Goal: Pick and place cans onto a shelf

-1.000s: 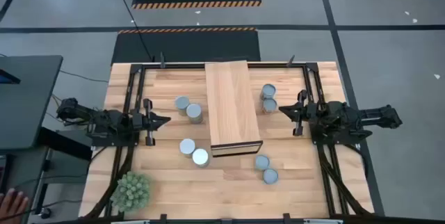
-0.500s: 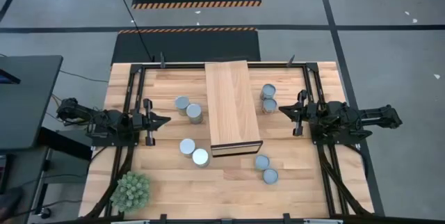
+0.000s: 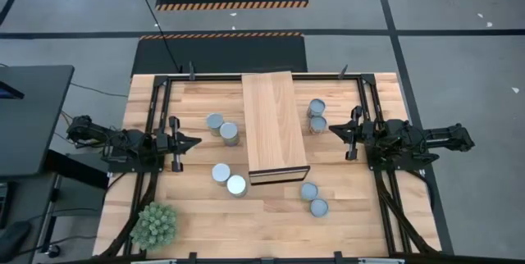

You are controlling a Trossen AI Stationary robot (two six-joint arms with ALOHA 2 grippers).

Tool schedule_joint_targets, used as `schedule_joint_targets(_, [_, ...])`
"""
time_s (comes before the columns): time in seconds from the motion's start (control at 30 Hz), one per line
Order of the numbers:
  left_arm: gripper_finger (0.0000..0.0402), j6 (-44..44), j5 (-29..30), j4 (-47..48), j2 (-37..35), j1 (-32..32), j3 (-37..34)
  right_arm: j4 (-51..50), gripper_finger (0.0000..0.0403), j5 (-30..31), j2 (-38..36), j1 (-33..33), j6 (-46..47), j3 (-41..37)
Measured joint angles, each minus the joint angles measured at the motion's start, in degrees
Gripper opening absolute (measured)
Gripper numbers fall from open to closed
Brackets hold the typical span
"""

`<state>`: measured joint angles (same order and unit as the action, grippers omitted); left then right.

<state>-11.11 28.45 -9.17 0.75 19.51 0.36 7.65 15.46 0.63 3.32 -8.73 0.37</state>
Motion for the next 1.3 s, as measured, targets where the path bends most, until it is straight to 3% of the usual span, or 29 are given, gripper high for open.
schedule_joint_targets(1.07, [0.0005,0.0,0.0,0.0,-0.02,0.01,0.01,0.0,0.0024,0.03,0.0,0.0,0.0,0.01])
schedule_joint_targets(1.3, [0.0005,-6.21,-0.2,-0.6,0.0,-0.05,0.02,0.28,0.0024,8.89,0.01,-0.12,-1.7,-0.01])
